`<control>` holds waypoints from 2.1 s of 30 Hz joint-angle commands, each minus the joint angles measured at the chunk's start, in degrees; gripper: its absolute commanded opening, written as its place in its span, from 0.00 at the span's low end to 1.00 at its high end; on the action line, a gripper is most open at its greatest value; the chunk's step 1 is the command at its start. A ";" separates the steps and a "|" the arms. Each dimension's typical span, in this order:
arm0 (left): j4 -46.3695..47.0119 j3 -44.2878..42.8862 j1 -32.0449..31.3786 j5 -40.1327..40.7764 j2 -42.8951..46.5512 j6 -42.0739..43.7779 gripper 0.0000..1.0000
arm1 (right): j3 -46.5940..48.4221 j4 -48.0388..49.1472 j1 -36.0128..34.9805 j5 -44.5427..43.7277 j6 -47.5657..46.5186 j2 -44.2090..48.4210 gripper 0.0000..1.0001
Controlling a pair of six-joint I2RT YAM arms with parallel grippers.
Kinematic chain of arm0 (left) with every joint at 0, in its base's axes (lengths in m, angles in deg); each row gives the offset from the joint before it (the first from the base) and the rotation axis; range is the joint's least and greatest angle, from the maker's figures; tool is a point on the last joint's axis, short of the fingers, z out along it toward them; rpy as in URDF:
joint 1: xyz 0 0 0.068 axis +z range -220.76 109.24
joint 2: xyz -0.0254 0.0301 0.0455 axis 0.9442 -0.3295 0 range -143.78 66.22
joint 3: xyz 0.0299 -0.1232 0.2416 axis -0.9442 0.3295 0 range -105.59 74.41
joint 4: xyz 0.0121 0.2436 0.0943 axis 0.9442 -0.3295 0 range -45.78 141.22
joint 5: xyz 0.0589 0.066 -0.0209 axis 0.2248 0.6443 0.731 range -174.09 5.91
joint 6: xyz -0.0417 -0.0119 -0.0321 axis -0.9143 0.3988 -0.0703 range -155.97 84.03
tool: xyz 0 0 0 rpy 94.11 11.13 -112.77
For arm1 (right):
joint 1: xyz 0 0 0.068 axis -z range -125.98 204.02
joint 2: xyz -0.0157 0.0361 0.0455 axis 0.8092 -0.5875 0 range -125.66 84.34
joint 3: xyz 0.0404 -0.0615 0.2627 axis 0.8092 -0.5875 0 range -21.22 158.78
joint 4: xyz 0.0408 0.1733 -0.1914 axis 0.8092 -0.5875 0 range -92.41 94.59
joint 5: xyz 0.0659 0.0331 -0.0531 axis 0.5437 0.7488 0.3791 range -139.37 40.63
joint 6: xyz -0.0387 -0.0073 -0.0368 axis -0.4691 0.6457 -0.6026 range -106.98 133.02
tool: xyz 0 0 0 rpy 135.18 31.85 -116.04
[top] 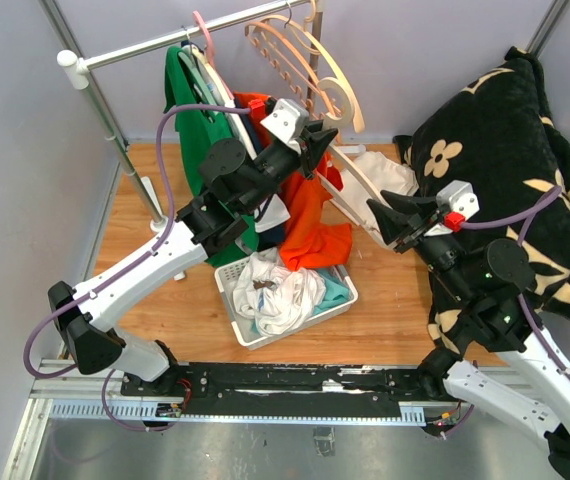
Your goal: Remove the t-shirt from the hanger
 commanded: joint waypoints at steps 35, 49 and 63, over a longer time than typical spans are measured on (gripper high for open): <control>2.19 -4.73 -0.76 -0.04 -0.71 -0.02 0.01 | -1.54 -0.50 0.51 -1.35 -0.09 3.05 0.01; -0.35 -4.97 -0.76 -1.21 0.11 0.21 0.57 | -2.82 3.27 0.52 -2.92 -1.31 5.01 0.01; -1.41 5.85 -0.76 1.29 9.68 -0.61 0.61 | -4.28 8.00 0.52 -5.50 -1.34 4.21 0.01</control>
